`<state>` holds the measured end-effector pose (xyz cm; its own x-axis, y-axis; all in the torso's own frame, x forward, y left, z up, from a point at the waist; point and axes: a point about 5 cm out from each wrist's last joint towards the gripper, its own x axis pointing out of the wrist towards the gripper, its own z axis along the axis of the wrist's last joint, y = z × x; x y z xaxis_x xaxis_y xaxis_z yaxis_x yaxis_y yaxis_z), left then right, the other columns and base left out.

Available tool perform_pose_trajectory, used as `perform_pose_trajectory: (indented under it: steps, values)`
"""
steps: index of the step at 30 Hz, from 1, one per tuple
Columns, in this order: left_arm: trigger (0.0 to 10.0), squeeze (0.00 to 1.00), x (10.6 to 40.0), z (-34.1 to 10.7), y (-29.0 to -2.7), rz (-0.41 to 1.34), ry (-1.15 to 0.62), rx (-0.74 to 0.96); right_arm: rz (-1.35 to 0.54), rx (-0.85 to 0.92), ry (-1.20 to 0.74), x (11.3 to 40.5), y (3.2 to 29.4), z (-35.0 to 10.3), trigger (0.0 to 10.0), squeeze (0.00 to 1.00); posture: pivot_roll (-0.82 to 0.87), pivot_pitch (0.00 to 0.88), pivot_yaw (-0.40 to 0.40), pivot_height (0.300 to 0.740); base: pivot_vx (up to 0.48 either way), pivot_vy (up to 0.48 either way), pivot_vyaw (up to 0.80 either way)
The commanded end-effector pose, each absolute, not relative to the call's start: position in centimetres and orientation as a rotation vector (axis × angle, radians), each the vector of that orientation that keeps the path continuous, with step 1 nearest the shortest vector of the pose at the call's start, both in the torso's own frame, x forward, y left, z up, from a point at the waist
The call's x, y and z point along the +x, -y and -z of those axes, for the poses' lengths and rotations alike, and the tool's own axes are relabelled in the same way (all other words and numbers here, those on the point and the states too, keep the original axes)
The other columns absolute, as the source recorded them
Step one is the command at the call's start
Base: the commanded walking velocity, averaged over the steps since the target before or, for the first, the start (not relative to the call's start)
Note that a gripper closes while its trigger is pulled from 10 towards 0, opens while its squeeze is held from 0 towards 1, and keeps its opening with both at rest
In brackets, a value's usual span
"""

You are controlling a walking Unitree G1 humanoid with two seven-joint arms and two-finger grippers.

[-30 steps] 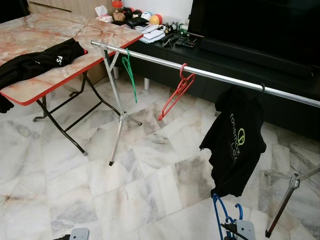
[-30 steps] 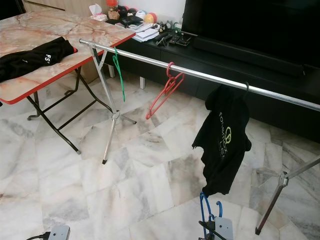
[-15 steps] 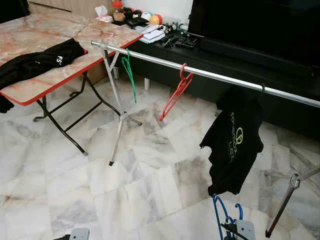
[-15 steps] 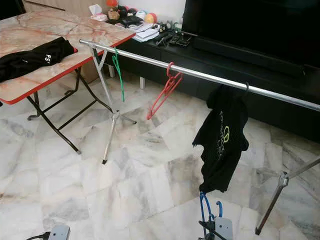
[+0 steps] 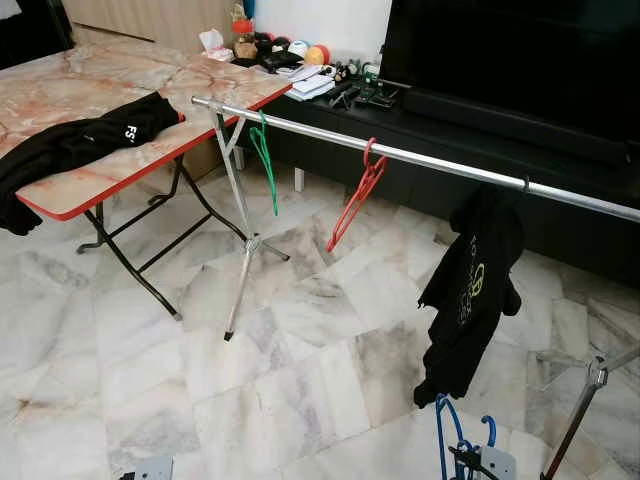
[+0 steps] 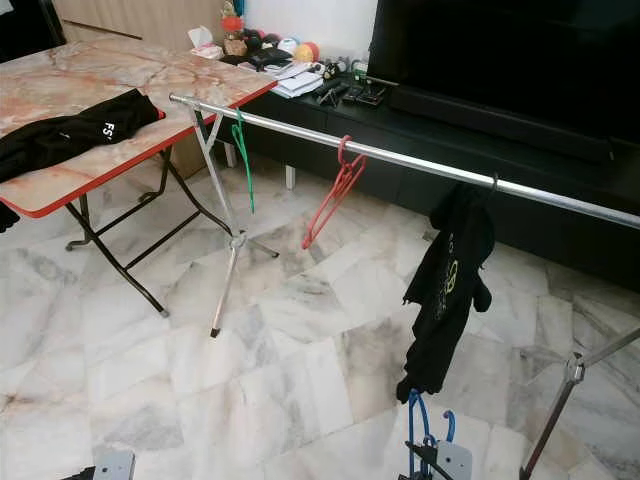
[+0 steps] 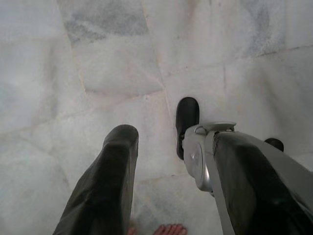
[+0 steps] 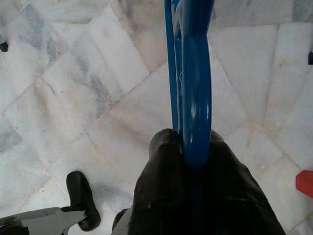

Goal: Hang hanger

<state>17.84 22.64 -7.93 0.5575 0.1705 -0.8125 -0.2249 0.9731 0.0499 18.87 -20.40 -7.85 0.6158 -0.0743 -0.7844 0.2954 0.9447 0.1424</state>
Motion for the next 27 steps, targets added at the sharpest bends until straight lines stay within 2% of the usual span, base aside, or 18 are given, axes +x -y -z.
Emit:
perform_pose_trajectory:
  steps: [1, 25, 27]
  values:
    - [10.0, 0.0, 17.3, 8.2, -22.68, -0.258, -0.965, -0.077, 0.233, 0.302, -0.892, 18.6, 20.08, 8.05, 10.0, 0.0, 0.02, 0.091, -0.046, 0.74, 0.0, 0.0, 0.0]
    - [10.0, 0.0, 17.43, 8.17, -22.68, -0.263, -0.965, -0.072, 0.254, 0.306, -0.89, 18.68, 20.07, 8.03, 10.0, 0.0, 0.02, 0.114, -0.049, 0.74, 0.0, 0.0, 0.0]
    - [10.0, 0.0, 17.41, 8.19, -22.65, -0.257, -0.967, -0.068, 0.258, 0.319, -0.891, 18.65, 20.07, 8.05, 10.0, 0.0, 0.02, 0.113, -0.05, 0.74, 0.0, 0.0, -0.8]
